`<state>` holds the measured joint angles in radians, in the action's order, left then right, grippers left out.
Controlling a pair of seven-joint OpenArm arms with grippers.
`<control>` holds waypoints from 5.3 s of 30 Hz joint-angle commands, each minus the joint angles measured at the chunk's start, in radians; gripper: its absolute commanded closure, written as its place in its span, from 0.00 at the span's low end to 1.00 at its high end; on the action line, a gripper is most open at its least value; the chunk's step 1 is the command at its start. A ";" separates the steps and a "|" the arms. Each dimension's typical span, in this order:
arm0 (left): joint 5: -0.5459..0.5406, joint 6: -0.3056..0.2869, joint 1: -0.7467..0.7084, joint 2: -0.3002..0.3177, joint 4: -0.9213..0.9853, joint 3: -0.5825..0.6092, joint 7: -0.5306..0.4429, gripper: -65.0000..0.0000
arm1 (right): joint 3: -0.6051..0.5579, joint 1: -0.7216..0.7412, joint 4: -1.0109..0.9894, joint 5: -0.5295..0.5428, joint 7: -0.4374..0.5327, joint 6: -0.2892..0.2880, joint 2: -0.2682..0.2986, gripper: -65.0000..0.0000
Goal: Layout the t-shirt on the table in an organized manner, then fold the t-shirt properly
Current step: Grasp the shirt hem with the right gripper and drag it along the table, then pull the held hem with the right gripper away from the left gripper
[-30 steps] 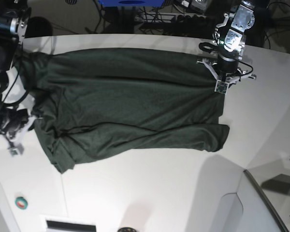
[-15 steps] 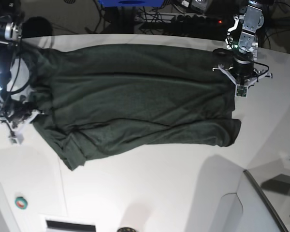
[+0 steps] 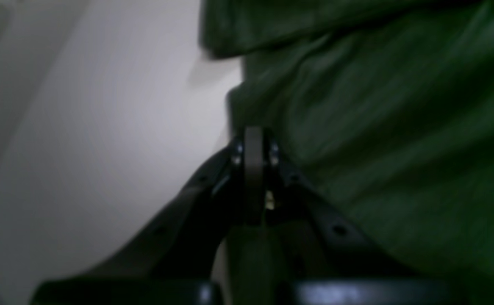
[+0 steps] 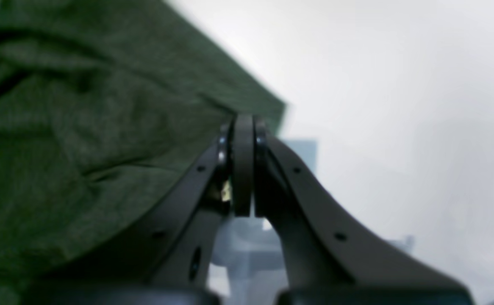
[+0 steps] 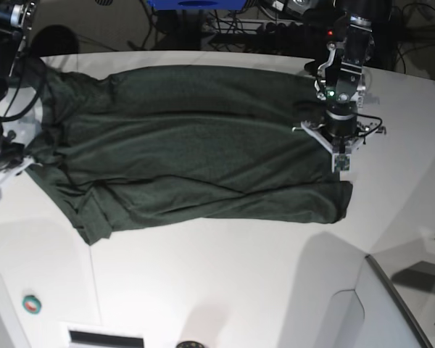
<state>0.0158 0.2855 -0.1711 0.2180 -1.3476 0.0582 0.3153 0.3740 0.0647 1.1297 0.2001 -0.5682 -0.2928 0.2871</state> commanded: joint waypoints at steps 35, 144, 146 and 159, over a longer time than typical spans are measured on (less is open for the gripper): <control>0.008 0.013 0.032 0.016 0.107 0.113 -0.008 1.00 | -0.542 0.452 -0.391 0.008 0.132 0.000 -0.114 0.81; 0.008 0.013 -0.014 0.054 0.113 0.111 -0.006 1.00 | -0.396 0.264 0.186 0.008 -0.129 0.000 -0.122 0.69; 0.008 0.013 -0.014 0.054 0.112 0.111 -0.006 1.00 | -0.444 0.286 0.094 0.008 -0.075 0.000 -0.122 0.56; 0.008 0.013 -0.026 0.054 0.112 0.111 -0.006 1.00 | -0.513 0.478 -0.394 0.008 0.169 0.000 -0.122 0.56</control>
<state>0.0364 0.3077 -0.1917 0.2687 -1.2346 0.1707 0.2768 -0.1406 0.5022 0.7155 0.2020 -0.4274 -0.2943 0.1566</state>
